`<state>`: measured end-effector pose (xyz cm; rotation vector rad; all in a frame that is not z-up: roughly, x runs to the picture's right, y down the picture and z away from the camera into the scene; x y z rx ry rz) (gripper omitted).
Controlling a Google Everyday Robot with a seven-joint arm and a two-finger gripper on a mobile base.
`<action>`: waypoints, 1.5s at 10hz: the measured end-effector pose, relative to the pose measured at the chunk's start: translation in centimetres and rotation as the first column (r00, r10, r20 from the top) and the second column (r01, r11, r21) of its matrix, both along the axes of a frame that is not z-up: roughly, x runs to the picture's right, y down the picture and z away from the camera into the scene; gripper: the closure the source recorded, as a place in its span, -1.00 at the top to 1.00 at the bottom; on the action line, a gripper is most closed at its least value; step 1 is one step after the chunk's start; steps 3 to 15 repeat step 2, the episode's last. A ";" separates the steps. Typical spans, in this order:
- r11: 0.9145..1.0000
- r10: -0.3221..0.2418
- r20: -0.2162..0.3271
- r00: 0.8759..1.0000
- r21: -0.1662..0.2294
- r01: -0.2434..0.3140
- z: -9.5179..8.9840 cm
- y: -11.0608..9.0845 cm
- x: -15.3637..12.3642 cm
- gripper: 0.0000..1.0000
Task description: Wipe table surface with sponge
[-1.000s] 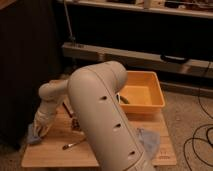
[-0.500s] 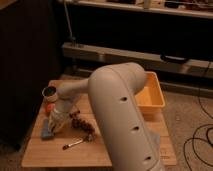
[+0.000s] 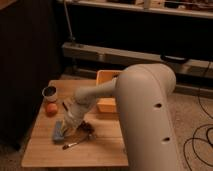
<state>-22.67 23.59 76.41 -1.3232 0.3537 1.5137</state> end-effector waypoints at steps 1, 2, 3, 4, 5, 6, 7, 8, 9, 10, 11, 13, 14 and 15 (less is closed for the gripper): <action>1.000 -0.008 0.018 1.000 -0.004 0.008 -0.7 0.7 -0.7 -1.00; 0.999 -0.032 0.047 0.998 -0.009 0.033 -1.8 2.0 -2.2 -1.00; 0.999 -0.032 0.047 0.998 -0.009 0.033 -1.8 2.0 -2.2 -1.00; 0.999 -0.032 0.047 0.998 -0.009 0.033 -1.8 2.0 -2.2 -1.00; 0.999 -0.032 0.047 0.998 -0.009 0.033 -1.8 2.0 -2.2 -1.00; 0.999 -0.032 0.047 0.998 -0.009 0.033 -1.8 2.0 -2.2 -1.00; 0.999 -0.032 0.047 0.998 -0.009 0.033 -1.8 2.0 -2.2 -1.00; 0.999 -0.032 0.047 0.998 -0.009 0.033 -1.8 2.0 -2.2 -1.00; 0.999 -0.032 0.047 0.998 -0.009 0.033 -1.8 2.0 -2.2 -1.00; 0.999 -0.032 0.047 0.998 -0.009 0.033 -1.8 2.0 -2.2 -1.00; 0.999 -0.032 0.047 0.998 -0.009 0.033 -1.8 2.0 -2.2 -1.00; 0.999 -0.032 0.047 0.998 -0.009 0.033 -1.8 2.0 -2.2 -1.00; 0.999 -0.032 0.047 0.998 -0.009 0.033 -1.8 2.0 -2.2 -1.00; 0.999 -0.032 0.047 0.998 -0.009 0.033 -1.8 2.0 -2.2 -1.00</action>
